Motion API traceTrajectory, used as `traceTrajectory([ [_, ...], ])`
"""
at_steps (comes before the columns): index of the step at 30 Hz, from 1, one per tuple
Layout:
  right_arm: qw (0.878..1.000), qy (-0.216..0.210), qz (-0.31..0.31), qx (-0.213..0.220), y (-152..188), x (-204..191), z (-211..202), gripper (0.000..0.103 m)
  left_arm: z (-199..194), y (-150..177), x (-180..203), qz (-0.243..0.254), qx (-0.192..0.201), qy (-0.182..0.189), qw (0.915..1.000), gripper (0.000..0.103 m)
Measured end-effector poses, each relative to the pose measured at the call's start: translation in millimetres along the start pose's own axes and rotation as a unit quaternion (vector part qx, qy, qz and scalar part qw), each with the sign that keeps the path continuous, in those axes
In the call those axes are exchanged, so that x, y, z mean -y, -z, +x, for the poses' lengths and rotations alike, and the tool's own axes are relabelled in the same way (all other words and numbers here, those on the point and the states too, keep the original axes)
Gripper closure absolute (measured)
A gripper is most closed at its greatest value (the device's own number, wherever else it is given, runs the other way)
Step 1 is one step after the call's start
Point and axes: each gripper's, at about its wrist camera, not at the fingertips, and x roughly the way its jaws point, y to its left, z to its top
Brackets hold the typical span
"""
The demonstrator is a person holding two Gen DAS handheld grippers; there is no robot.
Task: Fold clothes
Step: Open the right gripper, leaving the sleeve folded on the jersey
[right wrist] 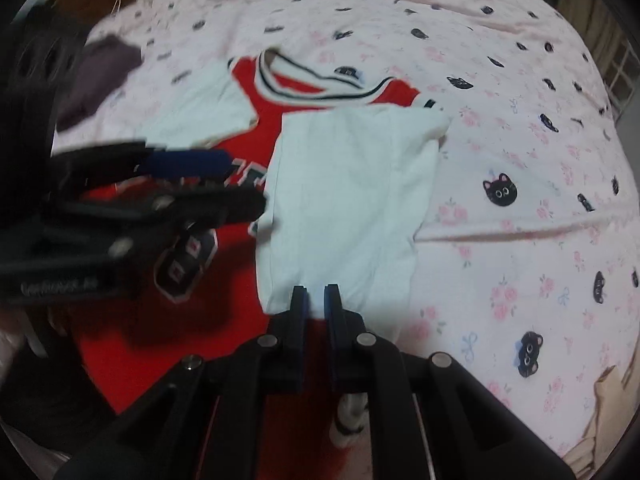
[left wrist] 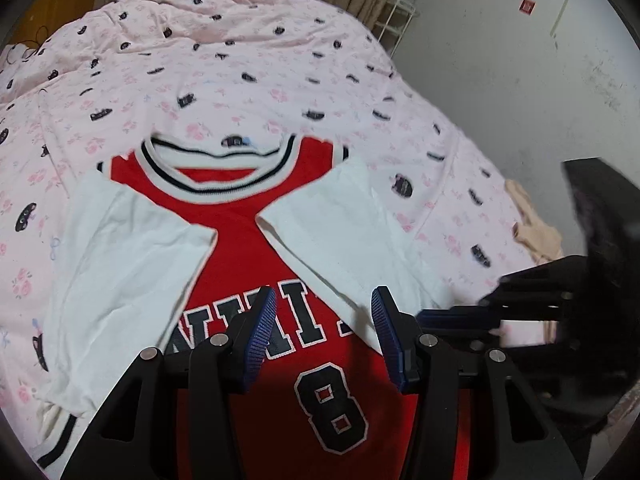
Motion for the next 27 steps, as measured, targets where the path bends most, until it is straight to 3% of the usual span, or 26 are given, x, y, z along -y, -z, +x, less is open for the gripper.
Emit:
traceTrajectory([
  [2, 1.0, -0.003, -0.008, 0.016, 3.9, -4.3, -7.6, 0.092, 10.0, 2.7, 3.4, 0.011, -0.017, -0.019, 0.9996, 0.059],
  [5, 0.998, -0.017, -0.004, 0.054, 4.2, -0.8, -24.1, 0.092, 7.8, 5.2, 8.1, 0.02, -0.009, -0.028, 0.9994, 0.059],
  [7, 0.999, -0.034, -0.002, 0.041, 3.2, 1.8, -20.4, 0.087, 3.5, 6.0, 8.5, 0.019, -0.001, -0.024, 0.9995, 0.059],
  [10, 0.999, -0.046, -0.002, -0.027, 1.6, 8.4, 4.0, 0.085, 0.7, 6.9, 5.6, 0.008, 0.0, -0.014, 0.9999, 0.059],
  [12, 0.998, -0.055, -0.002, -0.012, -3.5, 11.8, -4.9, 0.085, -2.8, 7.0, 5.0, -0.001, 0.004, -0.006, 1.0, 0.059],
  [14, 0.999, -0.038, -0.001, 0.02, -15.3, 19.9, -18.9, 0.081, -7.8, 5.9, 7.3, -0.003, 0.012, 0.013, 0.9998, 0.059],
  [16, 0.999, -0.02, 0.01, 0.049, -31.1, 31.1, -30.5, 0.069, -8.2, 4.7, 9.1, -0.002, 0.011, 0.023, 0.9997, 0.059],
  [18, 0.998, -0.022, 0.027, 0.06, -49.7, 42.8, -31.5, 0.069, -6.3, 4.9, 9.5, -0.004, 0.003, 0.029, 0.9996, 0.059],
  [27, 0.997, -0.027, 0.059, 0.028, -113.9, 57.8, 29.0, 0.069, 2.3, 5.4, 10.8, -0.014, -0.033, 0.052, 0.998, 0.059],
])
